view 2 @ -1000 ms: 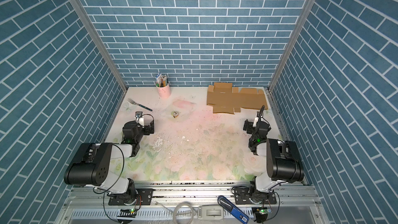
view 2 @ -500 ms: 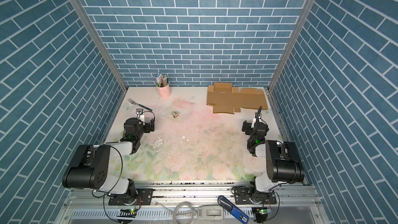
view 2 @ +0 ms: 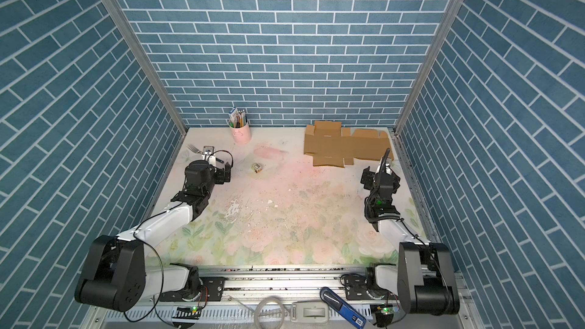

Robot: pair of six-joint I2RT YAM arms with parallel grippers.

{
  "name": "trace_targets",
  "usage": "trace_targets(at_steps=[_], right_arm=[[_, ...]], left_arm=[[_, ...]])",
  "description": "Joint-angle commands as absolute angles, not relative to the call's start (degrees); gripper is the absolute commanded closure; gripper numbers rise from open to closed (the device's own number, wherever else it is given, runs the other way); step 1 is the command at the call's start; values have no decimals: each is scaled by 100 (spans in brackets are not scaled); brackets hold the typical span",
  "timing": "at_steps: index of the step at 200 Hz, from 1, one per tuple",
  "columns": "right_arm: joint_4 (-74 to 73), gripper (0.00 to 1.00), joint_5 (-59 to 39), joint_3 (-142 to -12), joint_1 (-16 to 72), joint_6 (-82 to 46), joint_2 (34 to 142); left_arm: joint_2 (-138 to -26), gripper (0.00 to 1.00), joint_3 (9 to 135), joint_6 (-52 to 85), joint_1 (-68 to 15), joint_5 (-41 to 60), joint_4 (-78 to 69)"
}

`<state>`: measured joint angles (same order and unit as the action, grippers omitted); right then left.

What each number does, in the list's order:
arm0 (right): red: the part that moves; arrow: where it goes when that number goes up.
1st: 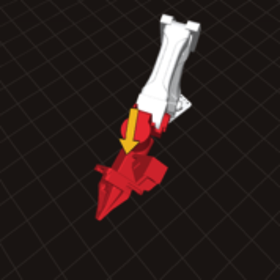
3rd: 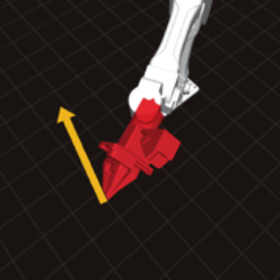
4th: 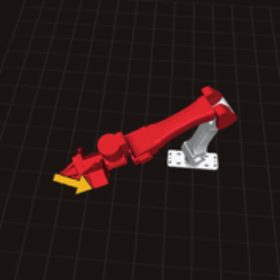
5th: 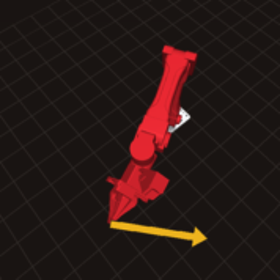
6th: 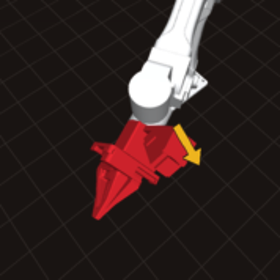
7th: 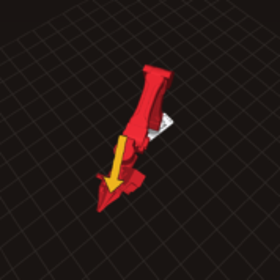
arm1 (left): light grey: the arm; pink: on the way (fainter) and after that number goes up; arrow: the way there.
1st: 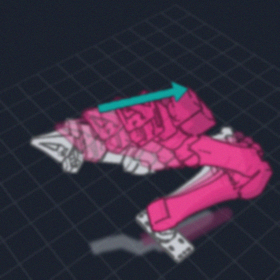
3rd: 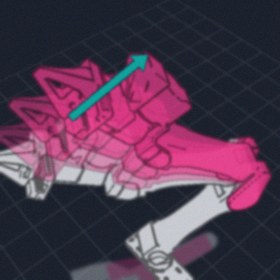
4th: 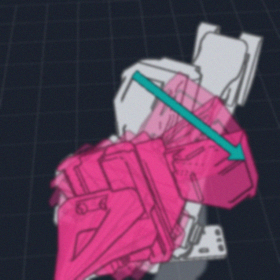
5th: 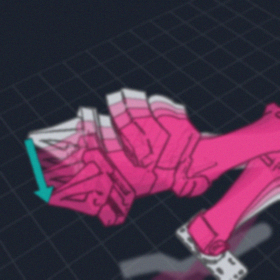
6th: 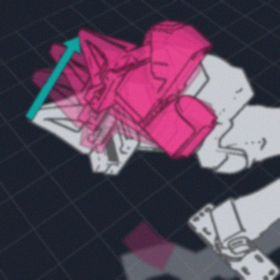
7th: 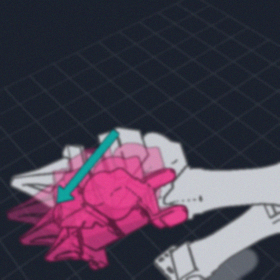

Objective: Fold the paper box
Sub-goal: 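Reach the right gripper to the cardboard blank's edge while the left gripper moves forward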

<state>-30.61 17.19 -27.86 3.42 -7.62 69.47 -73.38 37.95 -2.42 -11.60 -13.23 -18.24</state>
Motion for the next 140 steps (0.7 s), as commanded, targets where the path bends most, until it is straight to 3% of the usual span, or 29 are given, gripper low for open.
trace_targets(at_steps=[1,54,140], right_arm=[[-1677,11,1981,-3393,494,-1643,6734],[989,12,1480,-4884,707,-3425,7130],[1520,18,17,-5928,312,-4567,8368]], left_arm=[[-7067,0,4158,41,-1346,-1374,-1022],[-6751,0,4510,199,-1653,-220,-601],[-6995,0,4972,-50,-2469,142,64]])
